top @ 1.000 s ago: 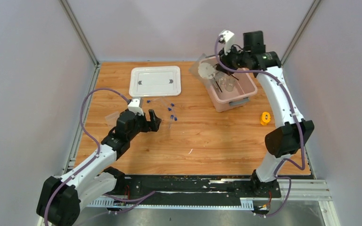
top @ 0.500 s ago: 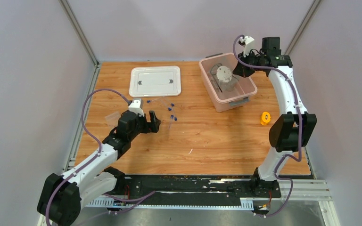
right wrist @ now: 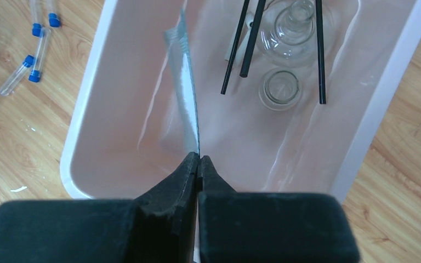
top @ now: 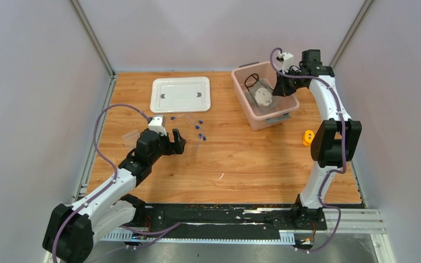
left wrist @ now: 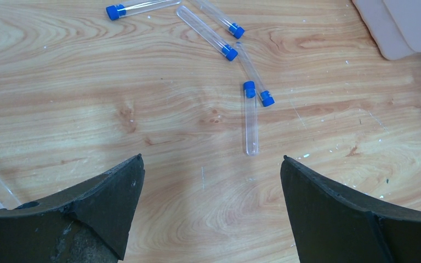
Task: Organize the chemistry lab equipment
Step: Place the chemistry item in the storage box.
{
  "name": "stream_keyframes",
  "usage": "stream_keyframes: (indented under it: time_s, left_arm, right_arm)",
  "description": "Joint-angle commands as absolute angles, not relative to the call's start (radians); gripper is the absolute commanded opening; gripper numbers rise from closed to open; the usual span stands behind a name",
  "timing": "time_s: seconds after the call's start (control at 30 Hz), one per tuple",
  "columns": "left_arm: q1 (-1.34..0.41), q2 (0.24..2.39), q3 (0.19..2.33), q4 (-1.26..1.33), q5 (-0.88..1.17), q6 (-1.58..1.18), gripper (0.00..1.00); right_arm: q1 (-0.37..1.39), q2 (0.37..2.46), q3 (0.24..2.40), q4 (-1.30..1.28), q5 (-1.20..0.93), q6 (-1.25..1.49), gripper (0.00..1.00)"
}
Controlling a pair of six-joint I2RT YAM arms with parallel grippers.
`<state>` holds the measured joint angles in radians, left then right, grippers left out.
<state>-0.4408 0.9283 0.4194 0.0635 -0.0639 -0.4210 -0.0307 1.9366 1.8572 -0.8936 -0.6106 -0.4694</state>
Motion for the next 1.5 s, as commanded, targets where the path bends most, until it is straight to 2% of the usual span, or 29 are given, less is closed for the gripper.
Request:
stream_keyframes:
  time_s: [0.0,0.13,0.33,0.6,1.03,1.27,1.47]
  left_arm:
    - [-0.437,0.89,0.411,0.104,-0.093,-0.416,1.0]
    - [-0.437,0.879,0.408,0.104,-0.1,-0.417,1.0]
    - [-0.437,0.873,0.407,0.099,-0.101,-0.416,1.0]
    - [-0.436,0.864,0.408,0.087,-0.117,-0.41,1.0]
    - [-0.436,0.856,0.402,0.08,-0.155,-0.403,1.0]
    - [-0.436,0.874,0.411,0.081,-0.147,-0.403,0.99]
    - [-0.436,0.906,0.454,0.02,-0.18,-0.368,0.99]
  right_arm:
    - [-0.039,1.957,1.867,-0.91,-0.581,-0.49,0.04]
    - [-0.044,1.975,1.872,-0.929,-0.582,-0.499,0.1]
    - [-0.05,1.988,1.896,-0.956,-0.536,-0.515,0.29]
    - [-0.058,1.887,1.878,-0.95,-0.605,-0.545,0.32]
    - [-0.056,1.61,1.631,-0.826,-1.131,-0.525,0.33]
    - [-0.005,1.464,1.402,-0.67,-1.34,-0.546,0.46]
    - [0.097,1.454,1.322,-0.666,-1.347,-0.633,0.5]
